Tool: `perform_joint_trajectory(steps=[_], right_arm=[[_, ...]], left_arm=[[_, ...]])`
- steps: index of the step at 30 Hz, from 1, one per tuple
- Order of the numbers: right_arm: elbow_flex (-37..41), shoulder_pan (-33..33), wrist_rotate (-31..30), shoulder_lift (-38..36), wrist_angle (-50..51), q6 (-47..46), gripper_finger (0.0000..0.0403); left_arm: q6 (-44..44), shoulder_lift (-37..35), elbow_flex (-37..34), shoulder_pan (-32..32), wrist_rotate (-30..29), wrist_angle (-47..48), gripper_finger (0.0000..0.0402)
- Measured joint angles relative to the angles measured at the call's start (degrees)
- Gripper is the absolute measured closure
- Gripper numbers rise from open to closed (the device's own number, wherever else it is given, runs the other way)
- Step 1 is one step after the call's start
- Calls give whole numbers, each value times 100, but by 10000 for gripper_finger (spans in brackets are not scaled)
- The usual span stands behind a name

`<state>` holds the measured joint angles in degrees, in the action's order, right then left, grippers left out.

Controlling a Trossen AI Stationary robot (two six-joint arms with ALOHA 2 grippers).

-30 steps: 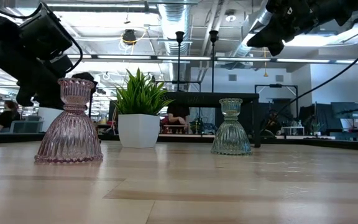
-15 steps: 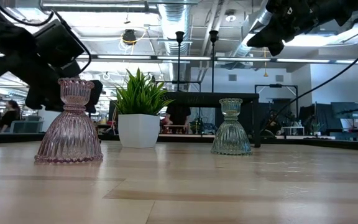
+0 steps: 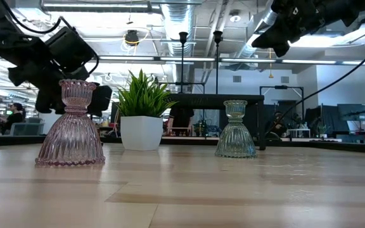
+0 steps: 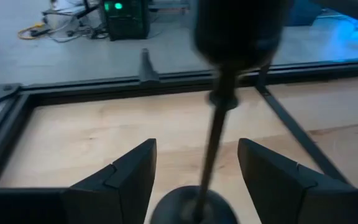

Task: Pick & Place candle stick holders
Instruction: Put the black candle holder on the shelf

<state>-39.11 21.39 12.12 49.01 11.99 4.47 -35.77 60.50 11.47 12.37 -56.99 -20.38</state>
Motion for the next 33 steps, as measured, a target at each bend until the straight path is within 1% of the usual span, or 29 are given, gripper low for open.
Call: perform_joint_trajectory(steps=[4, 11, 26, 29, 33], right_arm=[[0, 0, 0, 0, 0, 0, 403], [0, 2, 0, 0, 0, 0, 403], [0, 0, 0, 0, 0, 0, 403], [0, 0, 0, 0, 0, 0, 403], [0, 1, 0, 0, 0, 0, 403]], left_arm=[[273, 102, 2, 99, 172, -334, 189], [296, 119, 2, 262, 175, -333, 224], [297, 119, 2, 309, 177, -330, 364], [521, 119, 2, 309, 182, -324, 388], [688, 117, 0, 309, 202, -326, 386]])
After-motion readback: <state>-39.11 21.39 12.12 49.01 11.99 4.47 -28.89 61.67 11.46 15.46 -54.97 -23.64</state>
